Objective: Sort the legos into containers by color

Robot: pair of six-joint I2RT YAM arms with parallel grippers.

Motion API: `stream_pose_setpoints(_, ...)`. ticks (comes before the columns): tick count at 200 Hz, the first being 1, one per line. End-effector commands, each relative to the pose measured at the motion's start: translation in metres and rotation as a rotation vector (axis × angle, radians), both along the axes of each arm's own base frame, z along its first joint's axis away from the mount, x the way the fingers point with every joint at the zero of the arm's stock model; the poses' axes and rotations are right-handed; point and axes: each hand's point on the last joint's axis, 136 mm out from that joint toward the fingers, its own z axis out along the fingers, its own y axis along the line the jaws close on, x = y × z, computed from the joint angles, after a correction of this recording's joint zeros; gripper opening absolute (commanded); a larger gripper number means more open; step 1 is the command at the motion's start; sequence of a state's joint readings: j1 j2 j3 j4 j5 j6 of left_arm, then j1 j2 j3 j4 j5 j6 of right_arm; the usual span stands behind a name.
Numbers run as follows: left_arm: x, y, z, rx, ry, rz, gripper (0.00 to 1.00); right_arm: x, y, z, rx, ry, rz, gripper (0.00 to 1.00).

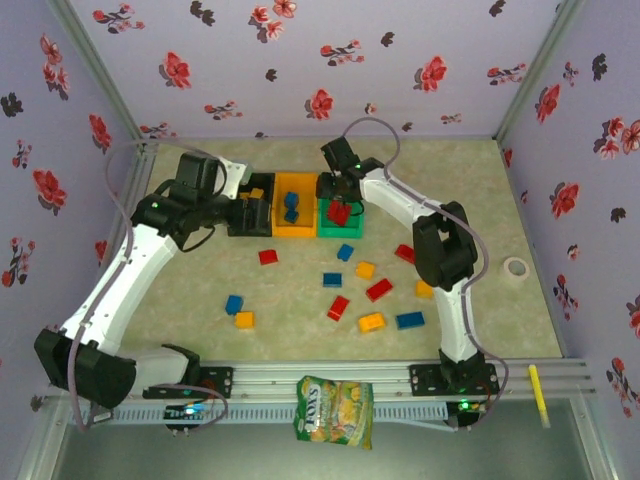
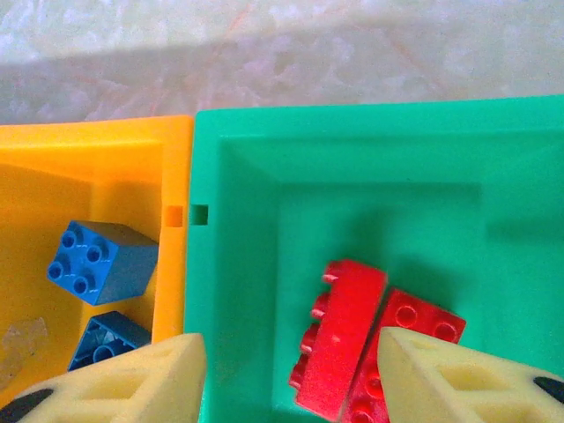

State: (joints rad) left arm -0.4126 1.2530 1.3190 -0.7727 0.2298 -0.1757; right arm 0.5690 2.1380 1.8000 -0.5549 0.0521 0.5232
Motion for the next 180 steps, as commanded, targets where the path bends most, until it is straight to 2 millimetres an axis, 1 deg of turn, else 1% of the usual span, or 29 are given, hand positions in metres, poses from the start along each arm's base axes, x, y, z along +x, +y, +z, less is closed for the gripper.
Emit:
stream_pose_setpoints(1,-0.008,-0.002,-0.004,0.001,0.009,-0.03,0.66,-0.001,-0.007,0.022,-0.004,-0.026,0.001,0.55)
stream_pose_setpoints(22,-0.008,-0.002,-0.006,-0.001,0.019,-0.023,0.66,-0.007,-0.012,0.032,-0.005,-0.043,0.001,0.56)
stream_pose_setpoints(55,-0.011,-0.002,-0.013,-0.015,0.049,0.0,0.67,-0.017,-0.024,0.055,-0.016,-0.083,0.002,0.57)
stream_pose_setpoints(82,-0.018,-0.002,-0.022,-0.05,0.095,0.047,0.67,-0.026,-0.031,0.069,-0.018,-0.11,0.004,0.6)
stream_pose_setpoints(95,-0.023,0.001,-0.031,-0.069,0.14,0.092,0.67,-0.029,-0.034,0.076,-0.018,-0.121,0.005,0.6)
stream_pose_setpoints(117,-0.037,0.009,-0.054,-0.087,0.229,0.181,0.66,-0.034,-0.039,0.083,-0.017,-0.139,0.0,0.61)
stream_pose_setpoints(143,-0.062,0.015,-0.081,-0.088,0.332,0.262,0.65,-0.037,-0.043,0.089,-0.018,-0.154,-0.004,0.62)
stream_pose_setpoints(157,-0.075,0.023,-0.093,-0.076,0.379,0.314,0.65,-0.038,-0.044,0.09,-0.022,-0.154,-0.002,0.62)
stream_pose_setpoints(180,-0.098,0.042,-0.12,-0.052,0.461,0.431,0.65,-0.04,-0.046,0.091,-0.024,-0.156,-0.002,0.62)
